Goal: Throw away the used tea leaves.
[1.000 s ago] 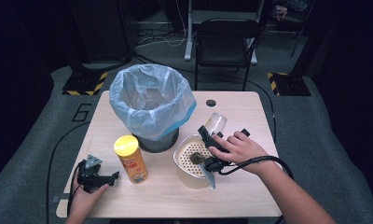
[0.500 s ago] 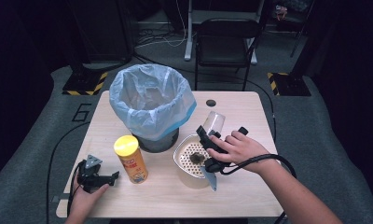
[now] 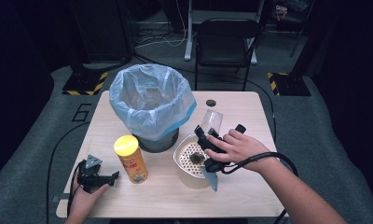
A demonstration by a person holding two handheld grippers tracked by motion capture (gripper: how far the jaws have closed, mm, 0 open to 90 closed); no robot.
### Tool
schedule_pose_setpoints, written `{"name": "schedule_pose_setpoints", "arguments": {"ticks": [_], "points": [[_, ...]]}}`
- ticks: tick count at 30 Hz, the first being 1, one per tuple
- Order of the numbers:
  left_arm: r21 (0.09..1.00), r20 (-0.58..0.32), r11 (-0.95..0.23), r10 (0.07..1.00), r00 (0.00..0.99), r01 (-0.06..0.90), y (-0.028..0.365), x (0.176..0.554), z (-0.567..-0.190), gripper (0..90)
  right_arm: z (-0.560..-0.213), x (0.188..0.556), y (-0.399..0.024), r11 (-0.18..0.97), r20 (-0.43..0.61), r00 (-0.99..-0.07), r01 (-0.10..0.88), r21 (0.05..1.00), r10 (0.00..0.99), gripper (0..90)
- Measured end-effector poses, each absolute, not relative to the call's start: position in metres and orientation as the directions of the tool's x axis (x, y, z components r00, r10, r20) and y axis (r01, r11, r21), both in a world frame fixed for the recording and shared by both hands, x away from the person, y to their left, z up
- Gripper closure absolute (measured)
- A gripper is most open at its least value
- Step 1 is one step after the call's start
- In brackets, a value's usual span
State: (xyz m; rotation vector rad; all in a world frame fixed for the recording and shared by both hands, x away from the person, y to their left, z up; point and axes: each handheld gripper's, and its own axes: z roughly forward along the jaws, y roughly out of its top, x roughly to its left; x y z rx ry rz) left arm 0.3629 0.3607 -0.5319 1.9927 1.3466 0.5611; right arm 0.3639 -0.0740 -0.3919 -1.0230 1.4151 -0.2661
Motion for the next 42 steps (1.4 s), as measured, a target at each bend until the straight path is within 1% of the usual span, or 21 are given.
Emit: {"name": "schedule_pose_setpoints", "arguments": {"ticks": [2, 5, 9, 16, 24, 27, 30, 31, 32, 33, 36, 38, 41, 42], "points": [[0.723, -0.013, -0.253, 0.926, 0.378, 0.643, 0.361, 0.363, -0.532, 2.1, -0.388, 0.363, -0.074, 0.562, -0.67, 0.2, -0.406, -0.721, -0.715, 37.8], [0.72, -0.013, -0.255, 0.925, 0.38, 0.645, 0.361, 0.363, -0.532, 2.0, -0.386, 0.363, -0.075, 0.58, -0.686, 0.198, -0.404, -0.708, -0.7, 37.7], [0.723, -0.013, -0.253, 0.926, 0.378, 0.643, 0.361, 0.363, -0.532, 2.1, -0.382, 0.363, -0.076, 0.576, -0.681, 0.202, -0.398, -0.714, -0.704, 37.5], [0.721, -0.013, -0.254, 0.925, 0.38, 0.645, 0.361, 0.363, -0.532, 2.0, -0.38, 0.363, -0.077, 0.597, -0.703, 0.181, -0.41, -0.69, -0.688, 37.4], [0.72, -0.013, -0.255, 0.925, 0.38, 0.645, 0.361, 0.363, -0.532, 2.0, -0.377, 0.364, -0.08, 0.658, -0.765, 0.146, -0.427, -0.621, -0.627, 37.4], [0.72, -0.013, -0.255, 0.925, 0.38, 0.645, 0.361, 0.363, -0.532, 2.0, -0.377, 0.363, -0.079, 0.661, -0.771, 0.145, -0.433, -0.613, -0.62, 37.4], [0.72, -0.013, -0.255, 0.925, 0.38, 0.645, 0.361, 0.363, -0.532, 2.0, -0.376, 0.361, -0.077, 0.674, -0.786, 0.118, -0.448, -0.588, -0.607, 37.4], [0.727, -0.012, -0.25, 0.927, 0.376, 0.64, 0.361, 0.363, -0.532, 2.0, -0.374, 0.362, -0.075, 0.668, -0.786, 0.106, -0.467, -0.58, -0.609, 37.4], [0.723, -0.013, -0.253, 0.926, 0.378, 0.643, 0.361, 0.363, -0.532, 2.0, -0.372, 0.362, -0.074, 0.677, -0.795, 0.08, -0.477, -0.561, -0.602, 37.4], [0.723, -0.013, -0.253, 0.926, 0.378, 0.643, 0.361, 0.363, -0.532, 2.0, -0.365, 0.362, -0.071, 0.645, -0.759, 0.085, -0.471, -0.602, -0.646, 37.4], [0.721, -0.014, -0.254, 0.925, 0.38, 0.645, 0.361, 0.363, -0.532, 2.1, -0.36, 0.361, -0.07, 0.682, -0.792, 0.024, -0.494, -0.54, -0.61, 37.5], [0.721, -0.014, -0.254, 0.925, 0.379, 0.645, 0.361, 0.363, -0.532, 2.0, -0.355, 0.36, -0.068, 0.702, -0.814, 0.012, -0.499, -0.508, -0.581, 37.5], [0.73, -0.012, -0.248, 0.927, 0.375, 0.636, 0.36, 0.363, -0.533, 2.1, -0.345, 0.358, -0.064, 0.718, -0.829, -0.038, -0.522, -0.46, -0.558, 37.5], [0.724, -0.012, -0.252, 0.926, 0.378, 0.642, 0.361, 0.363, -0.532, 2.0, -0.346, 0.356, -0.065, 0.769, -0.88, -0.078, -0.526, -0.364, -0.469, 37.4]]}}
